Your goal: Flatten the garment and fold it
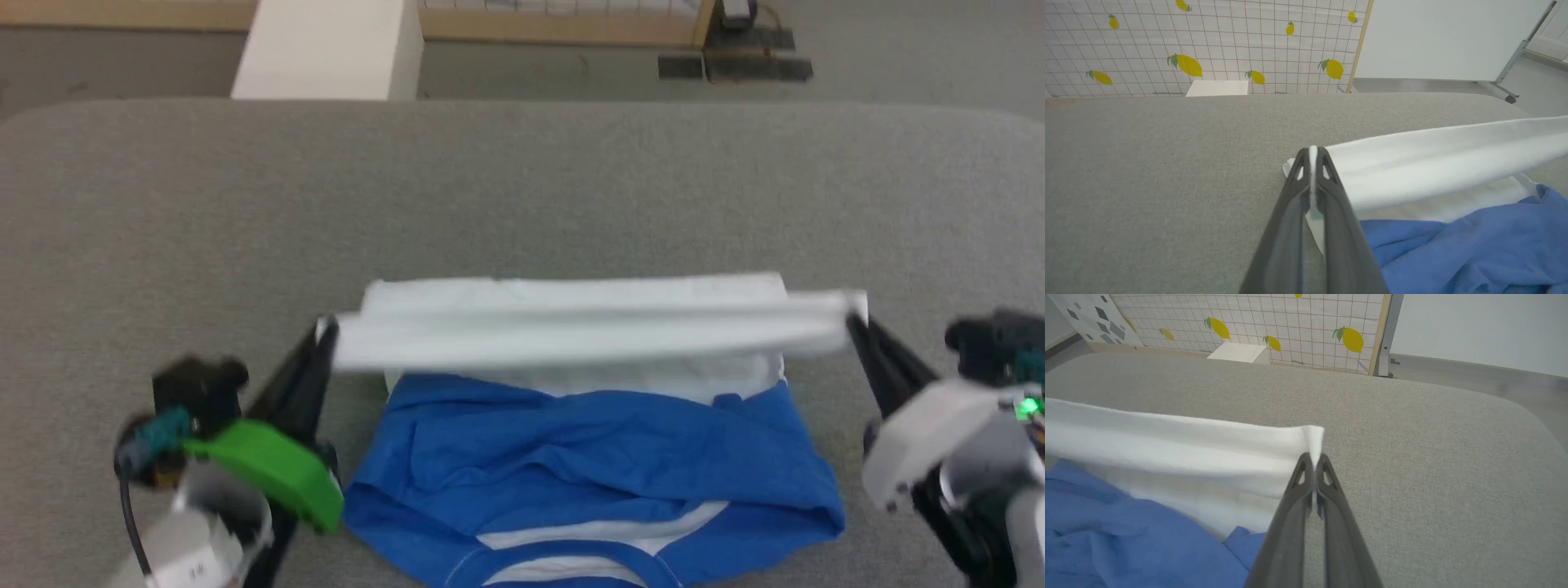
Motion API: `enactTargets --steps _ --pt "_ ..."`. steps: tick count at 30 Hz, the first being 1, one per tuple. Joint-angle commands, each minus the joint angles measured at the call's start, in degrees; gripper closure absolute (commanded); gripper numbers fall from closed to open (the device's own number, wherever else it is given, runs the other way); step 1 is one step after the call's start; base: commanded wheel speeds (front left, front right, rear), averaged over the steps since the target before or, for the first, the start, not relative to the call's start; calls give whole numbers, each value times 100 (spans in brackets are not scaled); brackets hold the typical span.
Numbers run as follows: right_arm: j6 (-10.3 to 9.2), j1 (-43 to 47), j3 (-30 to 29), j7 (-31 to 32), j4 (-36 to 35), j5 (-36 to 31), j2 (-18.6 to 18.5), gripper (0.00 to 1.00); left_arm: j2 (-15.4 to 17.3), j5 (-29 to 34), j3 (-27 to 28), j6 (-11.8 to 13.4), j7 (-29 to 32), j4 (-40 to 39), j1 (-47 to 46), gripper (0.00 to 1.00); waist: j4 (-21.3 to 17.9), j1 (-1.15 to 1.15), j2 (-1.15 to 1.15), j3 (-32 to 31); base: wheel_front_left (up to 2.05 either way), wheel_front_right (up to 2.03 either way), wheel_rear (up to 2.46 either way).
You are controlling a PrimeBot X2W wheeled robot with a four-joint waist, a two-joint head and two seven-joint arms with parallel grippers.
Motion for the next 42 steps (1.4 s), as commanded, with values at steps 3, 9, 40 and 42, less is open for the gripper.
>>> enactTargets --steps 3,9,40,42 --pt "-9 692 -332 393 -454 -80 146 100 -88 -240 -16 155 -59 -140 640 100 293 1 0 -465 0 0 0" --pt "-9 1673 -663 913 -866 -237 533 100 -246 -551 -124 154 -160 77 1377 100 346 1 0 -566 0 0 0" --pt "-9 2318 -1278 761 -100 -18 1015 0 -379 -327 128 286 -1044 1087 1520 0 446 1 0 -658 0 0 0" --pt "-9 2191 -1375 404 -202 128 1016 0 -419 -79 224 352 -1103 1016 1395 0 461 1 0 -665 0 0 0"
